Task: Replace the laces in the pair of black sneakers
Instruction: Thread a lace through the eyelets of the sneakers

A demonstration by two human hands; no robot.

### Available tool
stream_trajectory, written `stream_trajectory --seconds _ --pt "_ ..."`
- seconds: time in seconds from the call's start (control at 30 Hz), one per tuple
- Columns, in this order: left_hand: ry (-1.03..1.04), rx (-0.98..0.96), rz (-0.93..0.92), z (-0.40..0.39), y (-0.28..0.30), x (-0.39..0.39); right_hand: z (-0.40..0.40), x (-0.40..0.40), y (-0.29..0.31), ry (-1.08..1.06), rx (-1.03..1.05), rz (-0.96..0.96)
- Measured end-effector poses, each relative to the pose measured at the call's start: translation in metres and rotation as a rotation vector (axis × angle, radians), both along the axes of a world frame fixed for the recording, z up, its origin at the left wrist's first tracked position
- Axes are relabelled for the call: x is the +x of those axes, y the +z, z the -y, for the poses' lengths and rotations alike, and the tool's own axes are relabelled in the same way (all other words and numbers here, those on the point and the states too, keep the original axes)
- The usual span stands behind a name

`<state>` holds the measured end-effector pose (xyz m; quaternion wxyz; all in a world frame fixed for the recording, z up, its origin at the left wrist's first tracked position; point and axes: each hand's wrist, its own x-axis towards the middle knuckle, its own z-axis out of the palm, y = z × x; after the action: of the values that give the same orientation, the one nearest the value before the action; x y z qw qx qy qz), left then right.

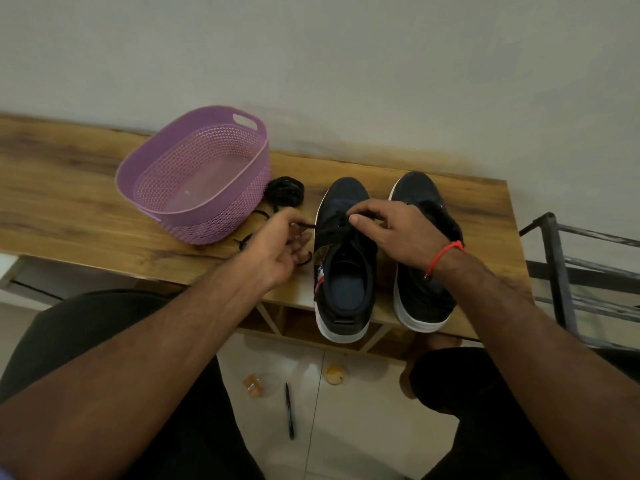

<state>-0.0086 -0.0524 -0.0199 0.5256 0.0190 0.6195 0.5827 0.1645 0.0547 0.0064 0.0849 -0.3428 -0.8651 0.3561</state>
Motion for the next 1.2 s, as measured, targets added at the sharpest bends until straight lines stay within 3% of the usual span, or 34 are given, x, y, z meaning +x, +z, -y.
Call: stream_trajectory --seconds 0.23,0.57,0.63,0.8,0.9,1.03,1.2 --pt "0.220 0.351 -0.076 -0.005 0.029 -0.014 -0.002 0.001 0.000 0.011 -0.004 -0.002" --pt "0.422 0.395 -0.231 -0.004 0.029 -0.020 -0.003 0.002 0.001 0.030 -0.016 -0.007" --pt "0.350 0.409 -0.336 -0.003 0.029 -0.018 -0.003 0.002 0.000 0.031 -0.015 -0.013" --pt "-0.064 0.472 -0.700 -0.003 0.030 -0.002 -0.011 0.004 0.000 -0.014 -0.084 -0.051" --pt "-0.255 0.413 -0.885 -0.002 0.026 0.005 -0.018 0.006 0.004 -0.029 -0.075 -0.066" --pt "-0.470 0.322 -1.298 0.001 0.018 0.006 -0.019 0.009 0.011 0.020 -0.063 -0.009" --pt "-0.620 0.220 -1.536 0.005 0.015 0.005 -0.016 0.007 0.006 0.037 -0.072 -0.017"
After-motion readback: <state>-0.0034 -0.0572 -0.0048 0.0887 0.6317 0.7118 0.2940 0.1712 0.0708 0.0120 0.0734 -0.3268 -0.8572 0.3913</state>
